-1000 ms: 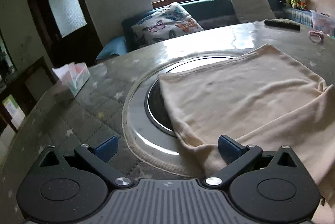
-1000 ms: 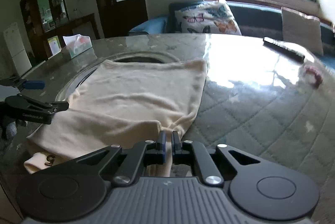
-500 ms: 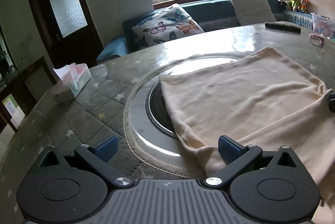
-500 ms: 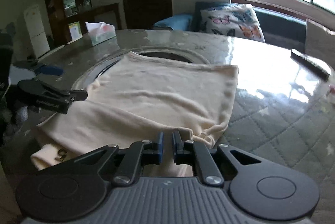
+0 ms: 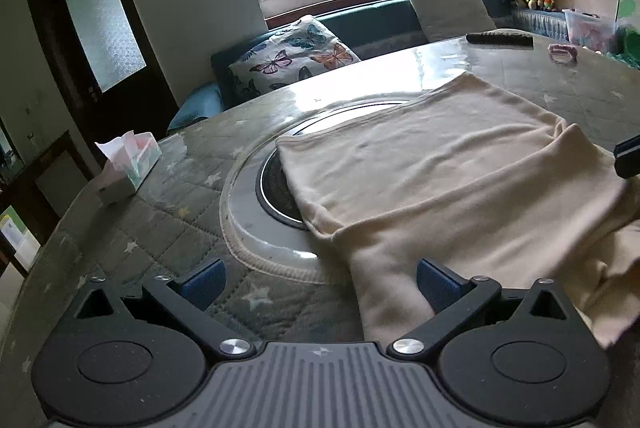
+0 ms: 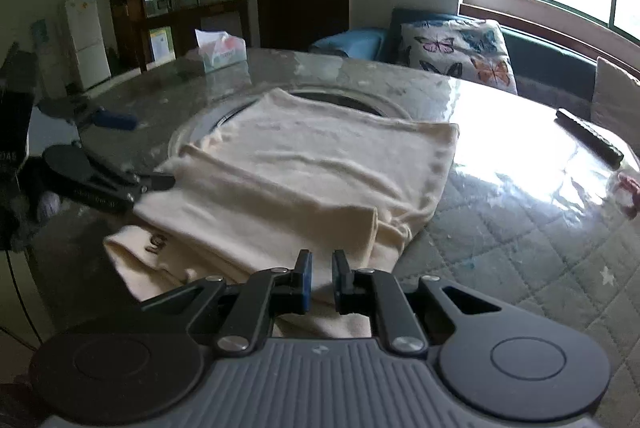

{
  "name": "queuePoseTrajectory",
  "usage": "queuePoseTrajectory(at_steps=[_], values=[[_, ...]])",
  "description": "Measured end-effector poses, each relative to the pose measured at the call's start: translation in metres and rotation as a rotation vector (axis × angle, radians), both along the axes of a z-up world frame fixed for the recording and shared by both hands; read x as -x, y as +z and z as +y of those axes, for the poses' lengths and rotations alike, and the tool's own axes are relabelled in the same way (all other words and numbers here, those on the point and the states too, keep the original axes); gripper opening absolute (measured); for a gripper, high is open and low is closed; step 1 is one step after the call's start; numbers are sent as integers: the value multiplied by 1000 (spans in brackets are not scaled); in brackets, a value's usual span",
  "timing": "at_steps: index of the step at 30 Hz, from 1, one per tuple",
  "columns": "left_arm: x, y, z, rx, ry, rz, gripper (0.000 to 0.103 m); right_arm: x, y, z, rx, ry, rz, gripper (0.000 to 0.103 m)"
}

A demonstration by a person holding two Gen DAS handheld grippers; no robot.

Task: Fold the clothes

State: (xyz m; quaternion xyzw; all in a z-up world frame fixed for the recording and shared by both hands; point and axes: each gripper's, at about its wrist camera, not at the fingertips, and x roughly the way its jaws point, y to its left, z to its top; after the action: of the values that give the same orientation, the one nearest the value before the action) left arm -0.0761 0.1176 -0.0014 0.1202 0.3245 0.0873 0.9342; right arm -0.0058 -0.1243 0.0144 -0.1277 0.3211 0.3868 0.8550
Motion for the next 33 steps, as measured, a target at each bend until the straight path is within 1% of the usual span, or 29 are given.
queuePoseTrajectory(at_steps=[4, 8, 9, 10, 14, 17, 20, 22, 26, 28, 29, 30, 32, 33], values=[[10, 2, 1, -10, -2, -3, 103, -3, -11, -2, 12, -17, 30, 10], [22, 5, 1, -41, -22, -5, 103, 3, -1, -5, -5, -14, 3, 12], [24, 5, 1, -49, -27, -1, 103, 3, -2, -4, -3, -11, 3, 16], [26, 3, 1, -57, -27, 7, 103, 3, -2, -3, -1, -9, 2, 22], [36, -2, 4, -79, -23, 32, 103, 2, -12, -1, 29, -6, 6, 24], [48, 1, 3, -105, -45, 33, 103, 7, -4, -3, 16, 1, -8, 27], [61, 4, -4, -145, -99, 31, 103, 14, 3, -5, 21, 19, -29, 29], [70, 4, -12, -160, -160, 27, 103, 17, 6, -6, 27, 32, -35, 35], [79, 0, -31, -168, -276, 9, 103, 26, 7, -8, 53, 67, -48, 36], [80, -5, -41, -167, -330, -1, 101, 29, 7, -8, 65, 78, -53, 40], [79, -7, -45, -166, -352, -3, 99, 31, 7, -9, 71, 84, -57, 40], [77, -8, -48, -164, -372, -7, 94, 33, 8, -10, 78, 89, -61, 41], [75, -11, -55, -161, -412, -14, 86, 35, 8, -12, 89, 94, -66, 44], [73, -12, -58, -160, -432, -18, 79, 36, 8, -13, 94, 95, -69, 45]])
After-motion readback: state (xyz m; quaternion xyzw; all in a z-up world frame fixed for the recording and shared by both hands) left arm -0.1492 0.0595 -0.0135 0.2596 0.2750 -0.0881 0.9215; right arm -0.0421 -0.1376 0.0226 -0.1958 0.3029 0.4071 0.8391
